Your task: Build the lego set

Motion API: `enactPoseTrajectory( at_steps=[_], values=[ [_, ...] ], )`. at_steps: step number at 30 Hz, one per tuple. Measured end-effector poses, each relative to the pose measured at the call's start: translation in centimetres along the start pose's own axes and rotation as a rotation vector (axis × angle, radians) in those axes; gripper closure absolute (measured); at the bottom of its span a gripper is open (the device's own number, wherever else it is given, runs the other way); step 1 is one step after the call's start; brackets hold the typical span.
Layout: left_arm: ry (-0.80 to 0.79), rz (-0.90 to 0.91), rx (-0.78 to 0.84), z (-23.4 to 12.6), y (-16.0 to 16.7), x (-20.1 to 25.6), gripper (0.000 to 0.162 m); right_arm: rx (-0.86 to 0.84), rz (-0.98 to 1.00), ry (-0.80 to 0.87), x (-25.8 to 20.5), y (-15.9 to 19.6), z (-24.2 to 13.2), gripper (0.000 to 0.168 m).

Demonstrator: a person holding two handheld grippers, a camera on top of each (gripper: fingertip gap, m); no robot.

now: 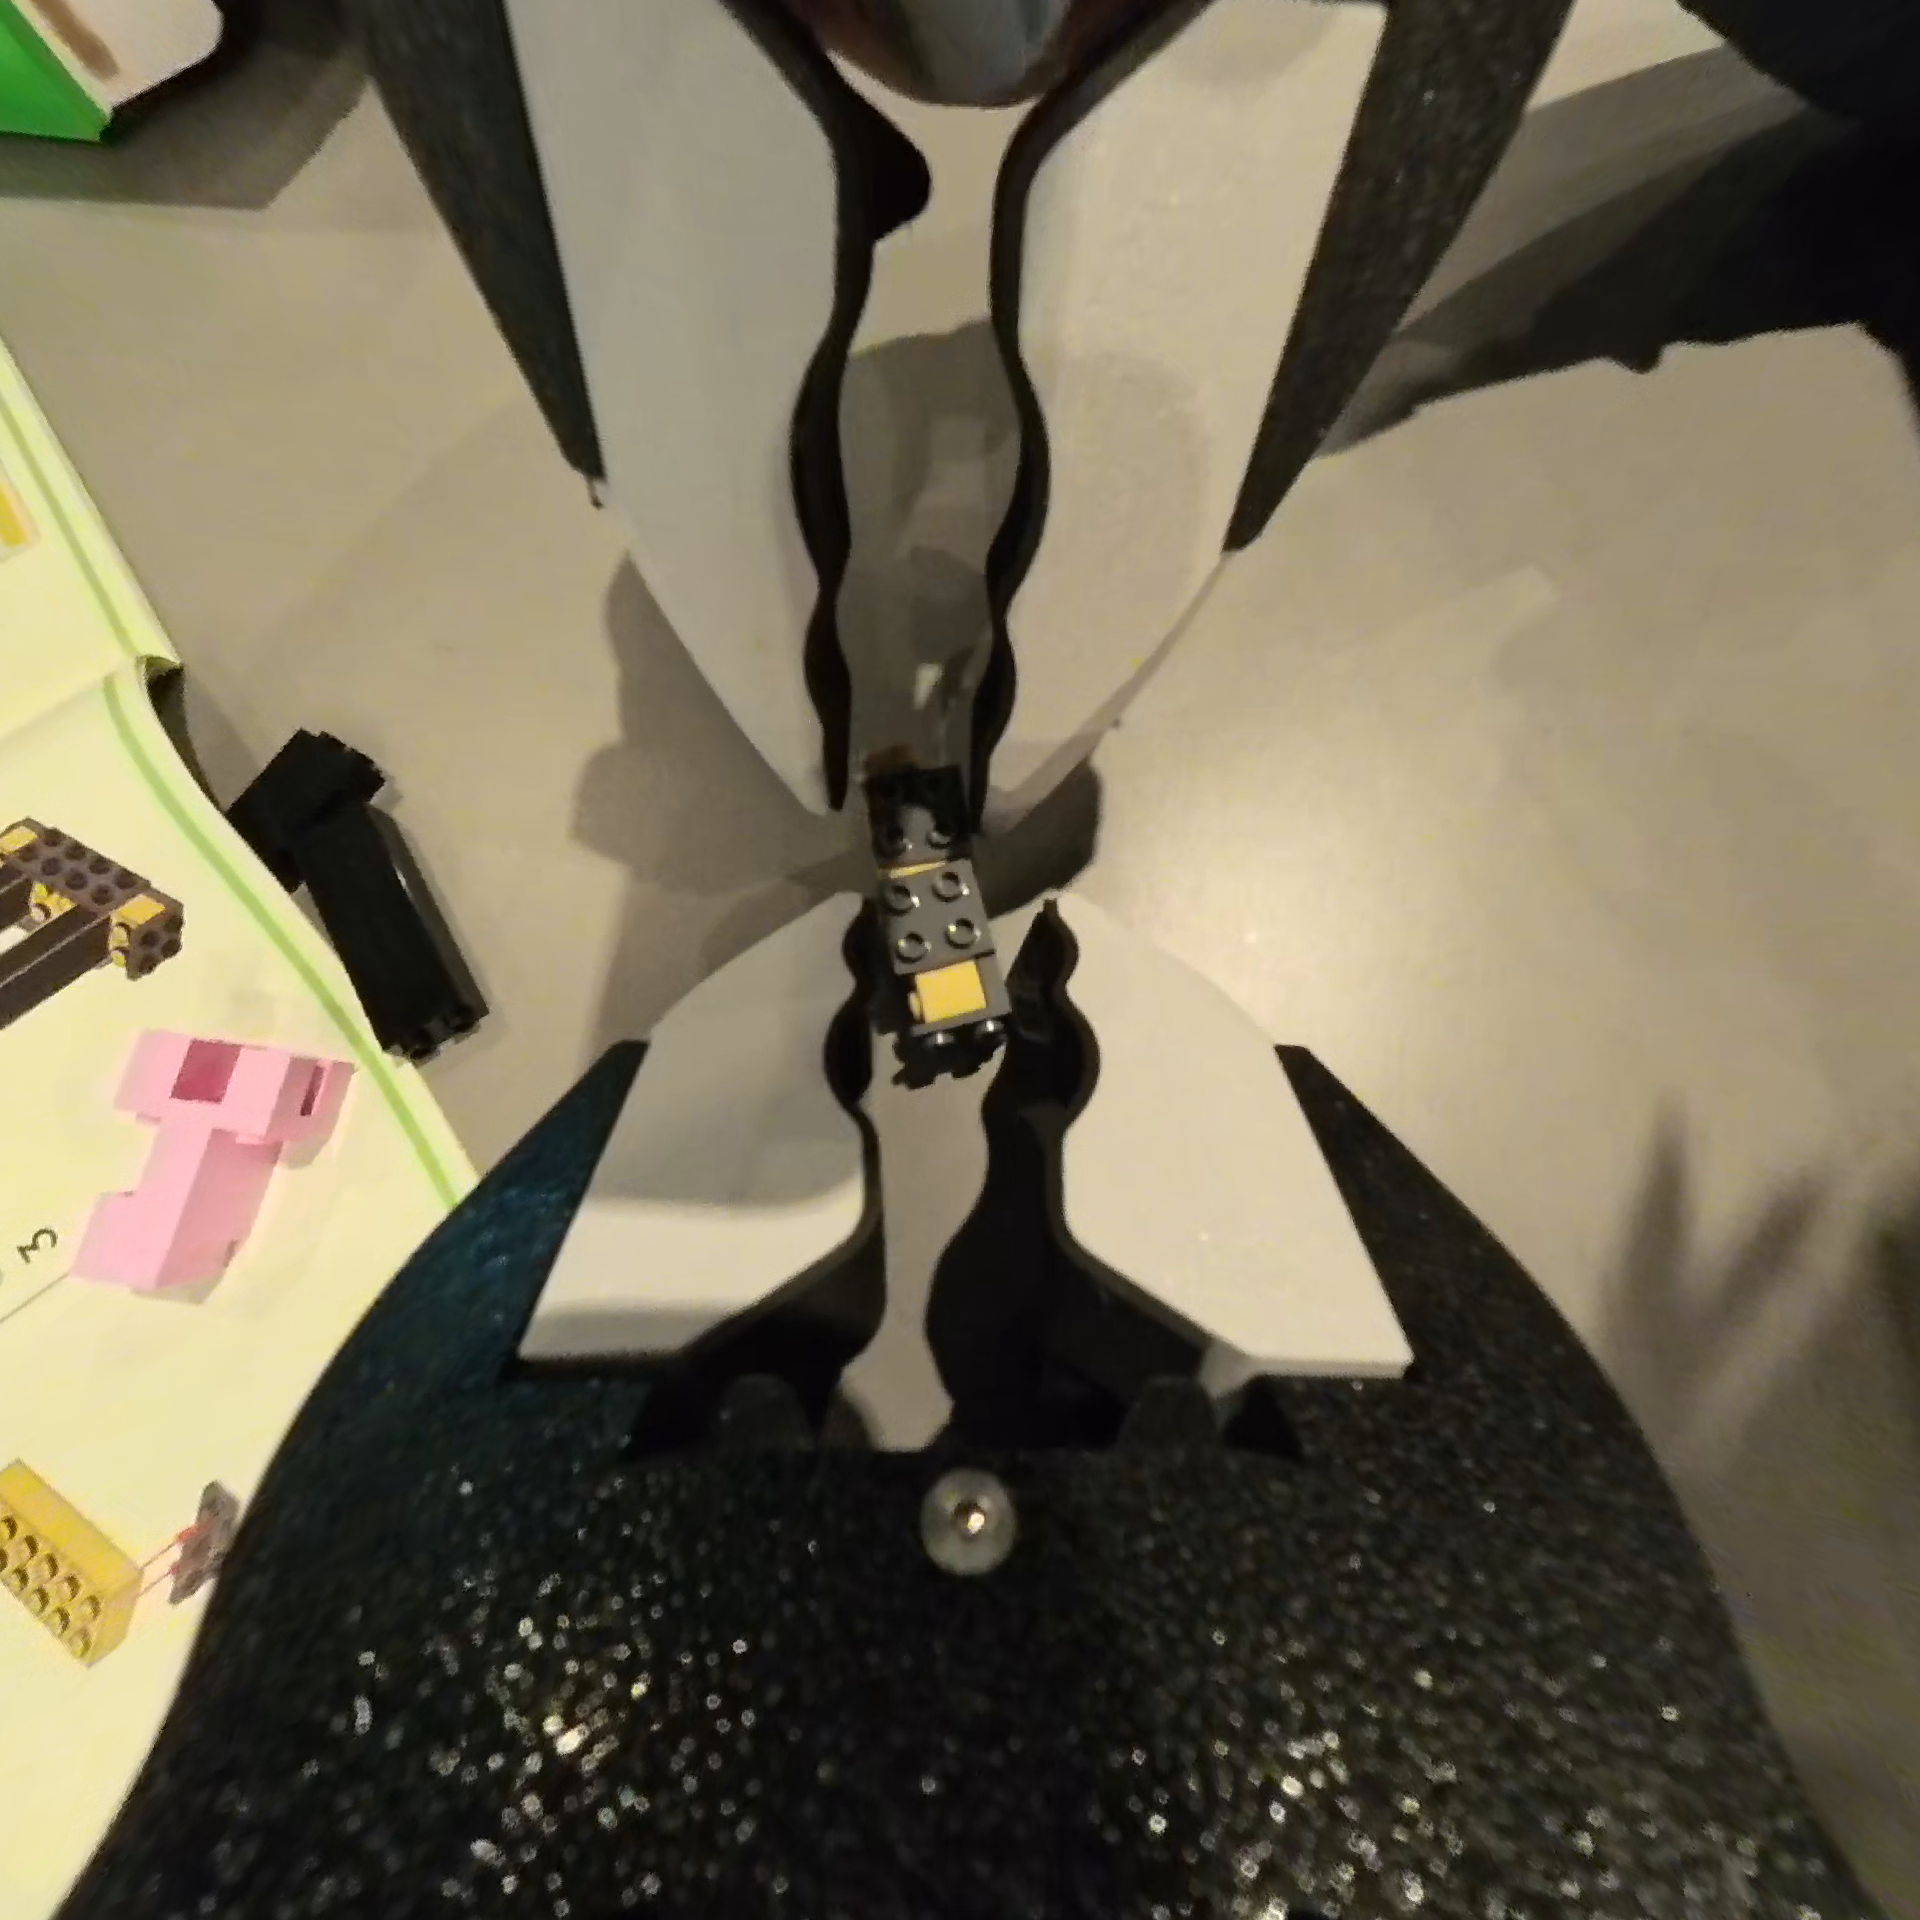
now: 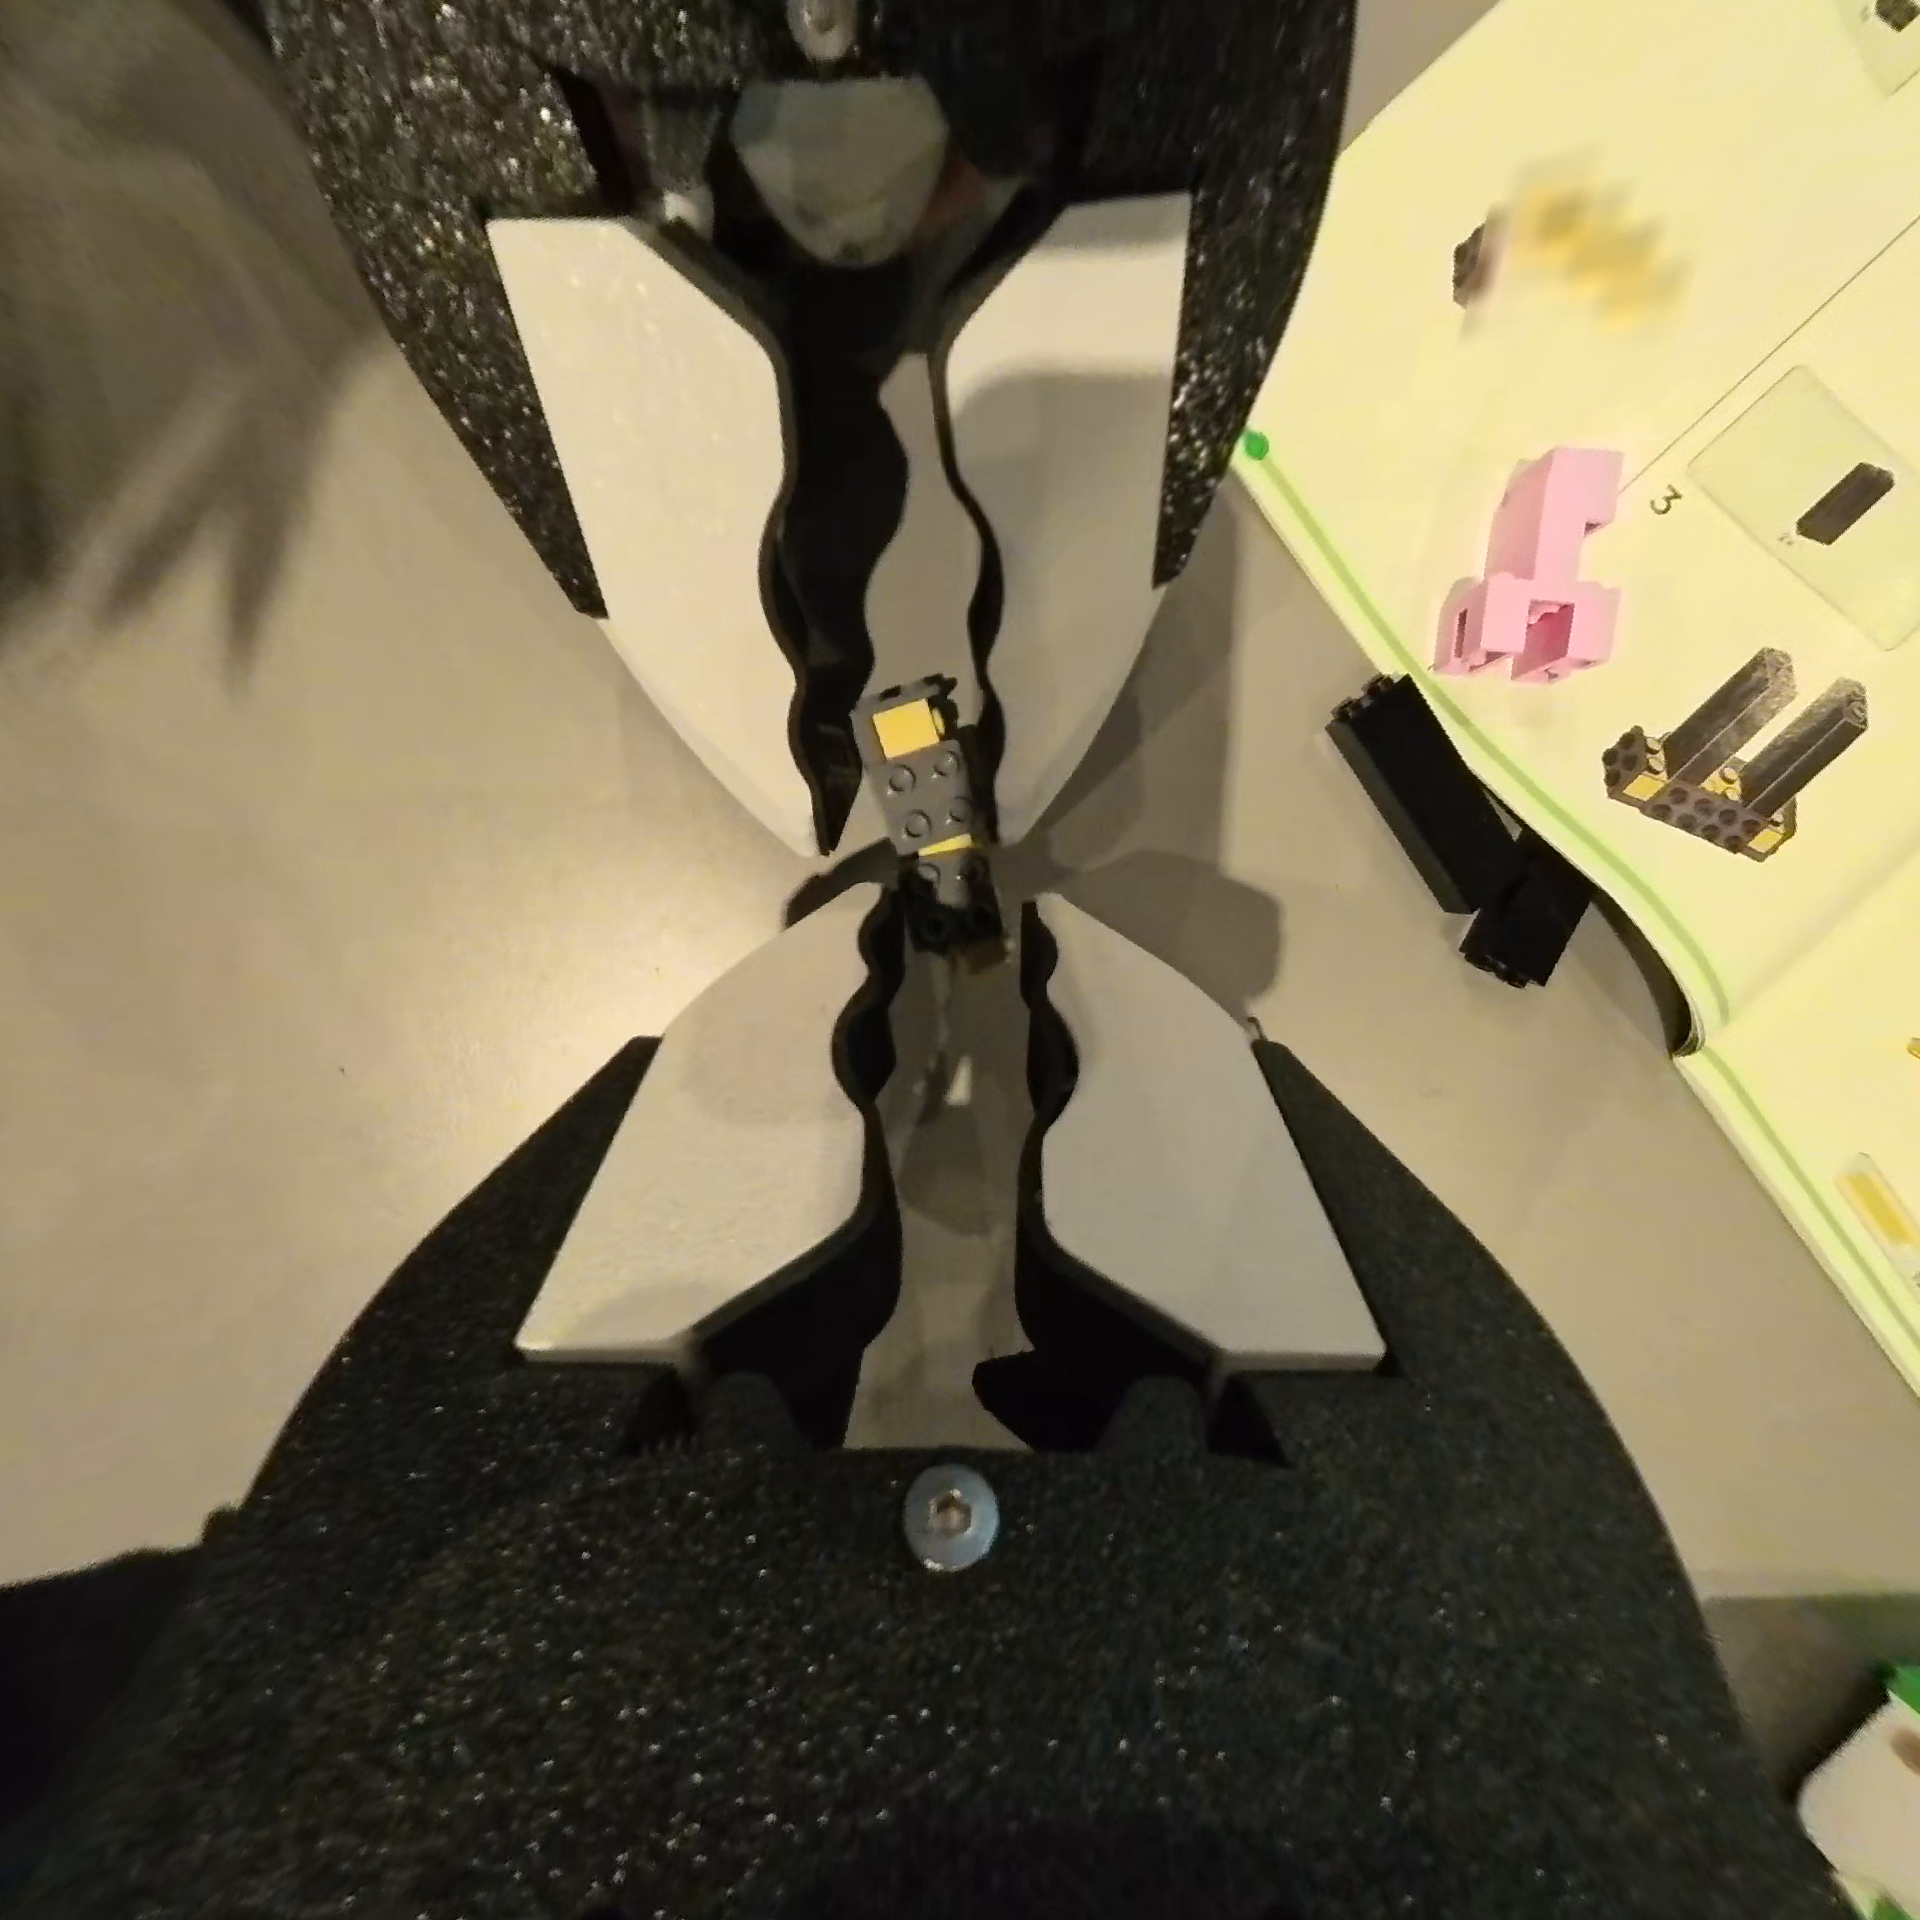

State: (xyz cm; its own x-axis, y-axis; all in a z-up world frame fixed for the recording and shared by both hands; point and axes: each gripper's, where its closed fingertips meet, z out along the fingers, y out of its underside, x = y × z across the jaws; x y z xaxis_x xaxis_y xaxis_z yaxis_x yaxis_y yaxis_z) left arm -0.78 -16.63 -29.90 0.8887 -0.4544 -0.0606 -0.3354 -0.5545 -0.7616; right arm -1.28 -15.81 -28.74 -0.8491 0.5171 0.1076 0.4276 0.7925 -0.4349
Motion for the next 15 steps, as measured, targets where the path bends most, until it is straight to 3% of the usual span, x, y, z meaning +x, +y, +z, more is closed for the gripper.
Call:
enactPoseTrajectory(
  at_steps=[15],
  values=[
    [0.053,0.011,-0.001,0.01,0.05,0.32,0.143,0.053,-0.063,-0.067,-0.69,-0.52,0.03,0.147]
  ],
)
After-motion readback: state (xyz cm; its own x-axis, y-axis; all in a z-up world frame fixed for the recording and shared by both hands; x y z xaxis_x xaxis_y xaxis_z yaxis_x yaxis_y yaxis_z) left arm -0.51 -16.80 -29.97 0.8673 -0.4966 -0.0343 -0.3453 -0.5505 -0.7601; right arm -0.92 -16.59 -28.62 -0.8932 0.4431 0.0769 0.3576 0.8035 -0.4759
